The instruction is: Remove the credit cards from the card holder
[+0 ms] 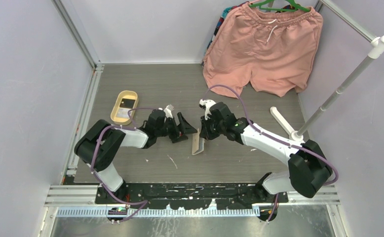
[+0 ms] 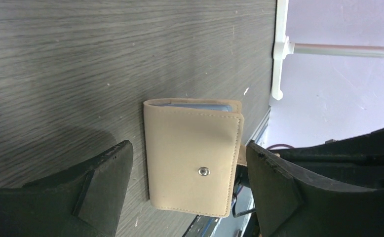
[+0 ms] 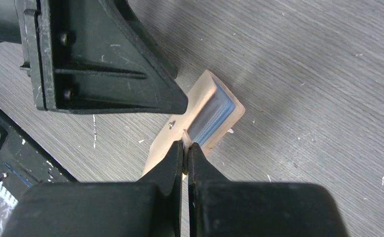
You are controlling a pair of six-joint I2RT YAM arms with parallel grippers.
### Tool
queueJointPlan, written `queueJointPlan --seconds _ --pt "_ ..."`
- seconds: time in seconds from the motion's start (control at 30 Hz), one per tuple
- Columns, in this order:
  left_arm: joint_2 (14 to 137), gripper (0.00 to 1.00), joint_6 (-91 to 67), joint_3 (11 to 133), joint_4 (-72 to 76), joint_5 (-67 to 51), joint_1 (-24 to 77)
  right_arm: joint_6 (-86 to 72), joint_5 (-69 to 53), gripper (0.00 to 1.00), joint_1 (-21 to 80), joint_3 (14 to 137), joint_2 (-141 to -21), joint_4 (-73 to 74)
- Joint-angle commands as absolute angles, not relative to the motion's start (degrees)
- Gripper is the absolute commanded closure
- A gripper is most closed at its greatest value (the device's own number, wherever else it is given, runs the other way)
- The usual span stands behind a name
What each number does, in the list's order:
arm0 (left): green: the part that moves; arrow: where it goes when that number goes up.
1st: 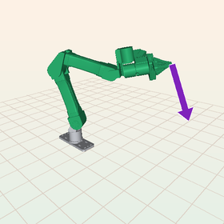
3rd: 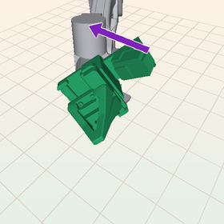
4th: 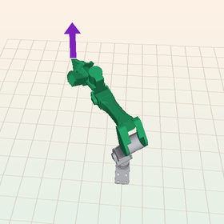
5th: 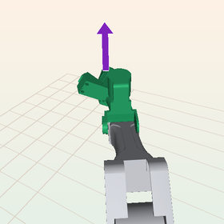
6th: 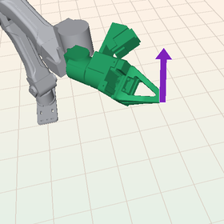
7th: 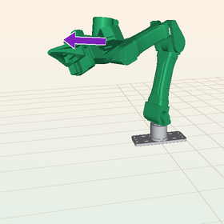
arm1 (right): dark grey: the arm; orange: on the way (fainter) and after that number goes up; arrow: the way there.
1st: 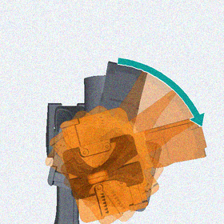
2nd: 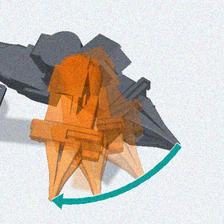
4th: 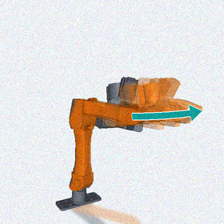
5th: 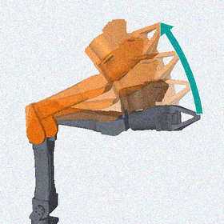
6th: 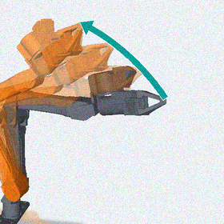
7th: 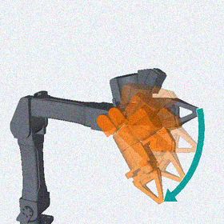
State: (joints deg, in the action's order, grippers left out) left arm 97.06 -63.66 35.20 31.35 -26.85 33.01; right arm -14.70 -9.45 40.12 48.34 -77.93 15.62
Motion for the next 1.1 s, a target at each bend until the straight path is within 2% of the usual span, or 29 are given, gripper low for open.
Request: queueJointPlan --seconds 0.0,0.47,0.67,0.9,1.07 --pt "96.02 0.15 -62.28 36.44 35.84 -31.21 32.8 -13.84 -7.68 0.99 40.44 50.68 -75.97 14.79" --pt "94.48 0.15 -60.52 33.1 36.1 -33.05 33.51 -14.54 -7.01 0.99 40.24 50.02 -77.41 13.08" --pt "92.52 0.27 -57.34 33.07 30.13 -31.75 33.52 -14.71 -7.08 0.99 40.25 50.36 -77.84 13.19" --pt "88.3 0.3 -54.61 33.03 24.74 -29.45 33.56 -14.94 -6.69 0.99 40.25 50.24 -78.41 13.53" --pt "86.28 0.43 -52.95 33.53 21.3 -28.39 33.53 -15.2 -6.51 0.99 40.25 49.75 -78.92 13.37"
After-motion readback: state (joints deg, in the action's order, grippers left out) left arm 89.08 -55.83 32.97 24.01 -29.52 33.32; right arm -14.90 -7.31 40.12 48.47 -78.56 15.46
